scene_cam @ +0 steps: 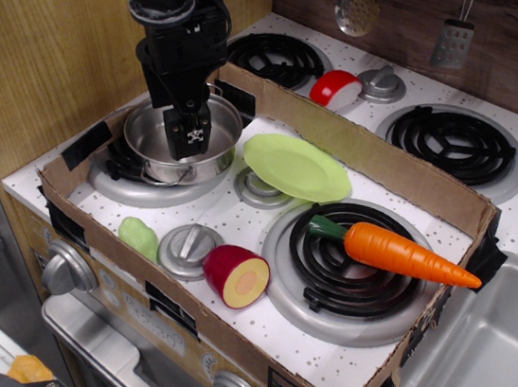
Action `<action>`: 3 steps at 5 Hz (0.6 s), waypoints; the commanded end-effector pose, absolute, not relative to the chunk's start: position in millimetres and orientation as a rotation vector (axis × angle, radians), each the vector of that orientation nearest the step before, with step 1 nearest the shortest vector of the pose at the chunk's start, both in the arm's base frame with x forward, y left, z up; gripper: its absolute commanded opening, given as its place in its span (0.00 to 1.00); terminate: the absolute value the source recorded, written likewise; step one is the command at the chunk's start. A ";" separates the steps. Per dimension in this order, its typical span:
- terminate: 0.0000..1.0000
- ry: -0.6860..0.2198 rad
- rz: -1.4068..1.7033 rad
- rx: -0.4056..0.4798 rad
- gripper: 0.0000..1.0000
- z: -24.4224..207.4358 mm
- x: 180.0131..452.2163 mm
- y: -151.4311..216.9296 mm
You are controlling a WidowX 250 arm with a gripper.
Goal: Put carrot on plate
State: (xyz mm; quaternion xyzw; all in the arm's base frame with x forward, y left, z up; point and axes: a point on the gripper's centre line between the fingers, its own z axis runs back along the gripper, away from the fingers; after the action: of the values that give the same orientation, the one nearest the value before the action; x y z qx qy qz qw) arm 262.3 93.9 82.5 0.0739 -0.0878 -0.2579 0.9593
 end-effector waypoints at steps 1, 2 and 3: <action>0.00 -0.178 -0.523 0.150 1.00 82.5 262.3 93.9; 0.00 -0.147 -0.583 0.166 1.00 98.3 267.1 86.7; 0.00 -0.178 -0.669 0.173 1.00 117.6 265.9 78.2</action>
State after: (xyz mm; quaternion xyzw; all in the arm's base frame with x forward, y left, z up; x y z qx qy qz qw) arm 257.9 72.2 103.8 0.0667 -0.0627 -0.3309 0.9392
